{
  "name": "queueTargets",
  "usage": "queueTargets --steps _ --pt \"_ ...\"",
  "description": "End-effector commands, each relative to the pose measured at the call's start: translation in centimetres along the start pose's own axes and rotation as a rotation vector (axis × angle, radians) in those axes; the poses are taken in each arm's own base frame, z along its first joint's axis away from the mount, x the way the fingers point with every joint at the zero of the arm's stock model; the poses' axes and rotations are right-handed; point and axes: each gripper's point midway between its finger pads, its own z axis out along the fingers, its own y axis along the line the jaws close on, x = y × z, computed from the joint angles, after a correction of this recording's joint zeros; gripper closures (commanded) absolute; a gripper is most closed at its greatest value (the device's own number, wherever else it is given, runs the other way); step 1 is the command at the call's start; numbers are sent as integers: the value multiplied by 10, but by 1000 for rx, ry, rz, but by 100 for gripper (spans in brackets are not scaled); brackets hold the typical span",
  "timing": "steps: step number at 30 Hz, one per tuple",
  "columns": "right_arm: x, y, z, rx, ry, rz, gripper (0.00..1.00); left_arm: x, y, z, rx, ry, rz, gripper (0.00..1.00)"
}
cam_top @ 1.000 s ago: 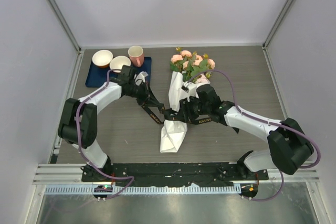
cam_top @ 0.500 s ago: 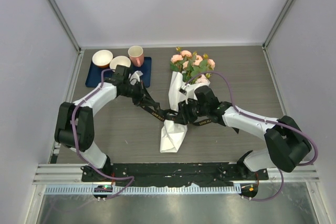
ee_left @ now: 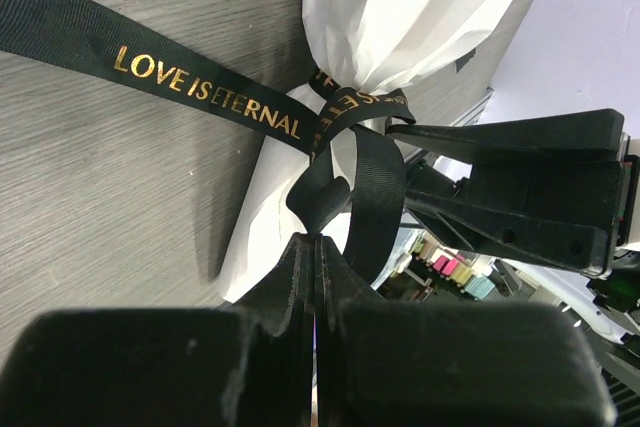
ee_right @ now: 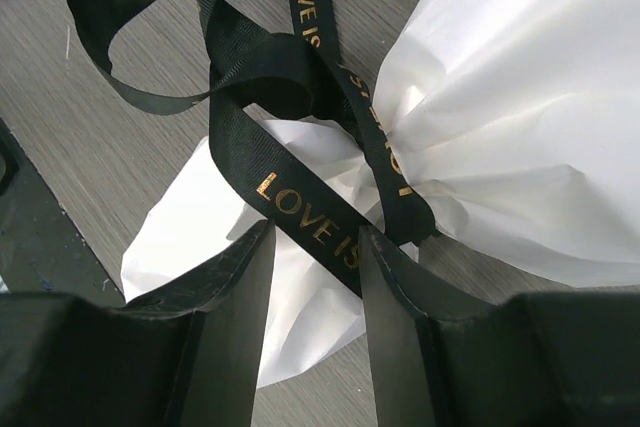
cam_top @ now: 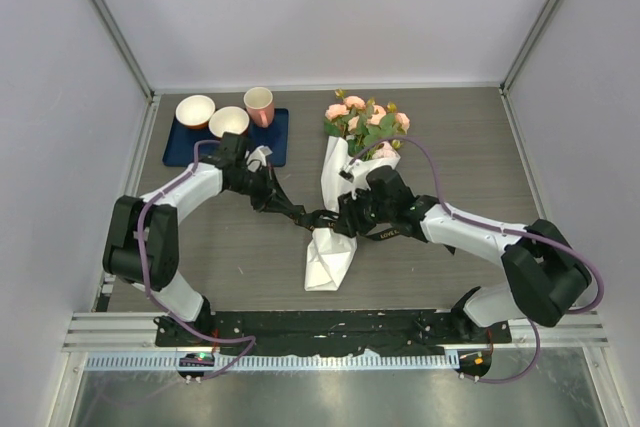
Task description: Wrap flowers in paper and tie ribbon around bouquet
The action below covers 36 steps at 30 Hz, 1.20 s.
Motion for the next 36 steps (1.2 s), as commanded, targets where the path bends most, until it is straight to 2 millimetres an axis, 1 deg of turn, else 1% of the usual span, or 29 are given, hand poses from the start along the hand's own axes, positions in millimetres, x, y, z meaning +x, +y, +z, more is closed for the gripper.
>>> queueTargets --steps 1,3,5,6,9,10,11,13,16,17,18,19,20,21,22,23,24,25,26,27,28,29,30,31,32,33,34,35,36 --pt "-17 -1 5 37 -54 -62 55 4 -8 -10 19 -18 47 100" --pt "-17 -1 6 50 -57 -63 62 5 -5 -10 3 -19 48 100" --pt "-27 -2 3 83 -88 -50 72 8 0 -11 -17 -21 46 100" --pt "-26 -2 1 96 -83 -40 84 10 5 -11 -38 -22 40 100" --pt "-27 8 -3 96 -89 45 100 12 29 -13 -145 -58 12 100" --pt "-23 15 -2 89 -84 61 100 8 38 -14 -196 -95 7 100" --pt "-23 15 -2 113 -91 75 100 11 44 -15 -218 -107 1 100" --pt "-17 22 -1 119 -81 120 100 9 49 -16 -241 -135 -7 98" --pt "-20 20 -9 156 -115 144 100 10 53 -19 -267 -138 -7 96" --pt "-22 20 -13 163 -123 147 100 6 58 -22 -307 -160 -1 91" --pt "-22 20 -16 170 -111 150 100 6 58 -28 -334 -169 8 83" --pt "-22 21 -17 170 -106 166 100 5 59 -33 -358 -182 17 69" --pt "-21 22 -17 169 -100 176 100 -2 62 -40 -405 -223 38 63" --pt "-19 25 -16 155 -90 189 100 -9 48 -51 -395 -267 73 51" --pt "-18 27 -16 146 -86 219 100 -15 38 -58 -385 -303 105 46" --pt "-17 29 -15 136 -82 232 100 -20 28 -63 -375 -326 137 42" --pt "-15 31 -13 125 -80 247 100 -25 12 -66 -335 -344 178 40" --pt "-14 31 -12 126 -78 272 100 -34 -14 -72 -278 -373 224 39" --pt "-14 31 -12 126 -82 282 100 -37 -29 -70 -231 -368 250 39" --pt "-12 30 -11 126 -82 291 100 -33 -62 -62 -99 -333 326 39" --pt "-12 29 -11 131 -88 300 100 -36 -76 -51 -46 -310 357 42" --pt "-12 29 -11 135 -90 322 100 -35 -93 -41 19 -285 405 47" --pt "-9 27 -11 143 -91 336 100 -28 -114 -26 80 -256 505 56" --pt "-10 25 -12 156 -107 346 100 -25 -110 -1 82 -176 526 57" --pt "-9 25 -13 156 -112 362 100 -24 -130 3 109 -156 616 57" --pt "-7 24 -13 153 -121 370 100 -6 -124 20 88 -56 717 57" --pt "-7 24 -13 150 -129 377 100 -8 -119 28 32 -34 758 57" --pt "-8 24 -15 147 -140 381 100 -10 -114 43 6 20 789 55" --pt "-6 23 -15 146 -144 391 100 0 -103 50 -31 80 804 54"
